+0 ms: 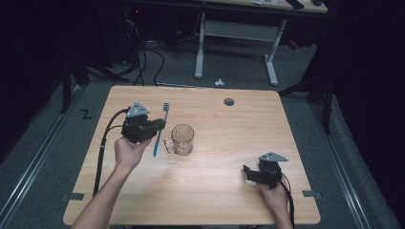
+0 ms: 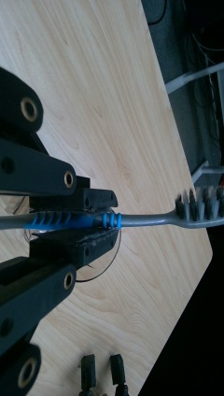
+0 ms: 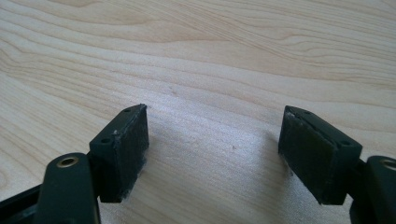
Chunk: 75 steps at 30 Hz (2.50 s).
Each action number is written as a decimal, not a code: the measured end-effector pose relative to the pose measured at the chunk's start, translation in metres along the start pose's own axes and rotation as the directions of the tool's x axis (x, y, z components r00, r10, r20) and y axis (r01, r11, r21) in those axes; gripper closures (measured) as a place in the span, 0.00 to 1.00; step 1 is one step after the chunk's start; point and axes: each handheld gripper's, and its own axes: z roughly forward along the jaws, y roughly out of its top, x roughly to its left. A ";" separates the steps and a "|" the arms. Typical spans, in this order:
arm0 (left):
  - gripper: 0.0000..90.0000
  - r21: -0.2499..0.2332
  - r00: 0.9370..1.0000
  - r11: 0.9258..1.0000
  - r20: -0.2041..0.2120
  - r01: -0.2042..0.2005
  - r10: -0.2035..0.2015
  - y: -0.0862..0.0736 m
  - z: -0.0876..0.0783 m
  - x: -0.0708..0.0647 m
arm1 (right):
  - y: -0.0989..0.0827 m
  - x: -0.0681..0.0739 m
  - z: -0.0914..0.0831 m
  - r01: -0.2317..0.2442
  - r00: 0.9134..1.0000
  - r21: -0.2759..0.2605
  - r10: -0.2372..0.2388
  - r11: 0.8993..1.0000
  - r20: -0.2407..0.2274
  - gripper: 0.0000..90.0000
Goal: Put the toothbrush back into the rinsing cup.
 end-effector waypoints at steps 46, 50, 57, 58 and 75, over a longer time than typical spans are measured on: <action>0.89 -0.114 1.000 0.993 0.005 -0.018 0.018 0.025 0.042 0.004 | 0.000 0.000 0.000 0.007 1.000 -0.001 -0.007 1.000 -0.005 0.27; 0.89 -0.107 0.999 0.994 0.002 -0.033 0.033 0.024 0.043 0.003 | 0.000 0.000 0.000 0.007 1.000 -0.001 -0.007 1.000 -0.005 0.27; 0.89 -0.098 0.999 0.994 0.010 -0.045 0.046 0.023 0.045 0.003 | 0.000 0.000 0.000 0.007 1.000 -0.001 -0.007 1.000 -0.005 0.27; 0.89 -0.096 0.999 0.994 0.011 -0.046 0.047 0.023 0.045 0.002 | 0.000 0.000 0.000 0.007 1.000 -0.001 -0.007 1.000 -0.004 0.27; 0.89 -0.078 0.999 0.997 0.034 -0.026 0.029 0.016 0.041 0.007 | 0.000 0.000 0.000 0.007 1.000 -0.001 -0.007 1.000 -0.004 0.27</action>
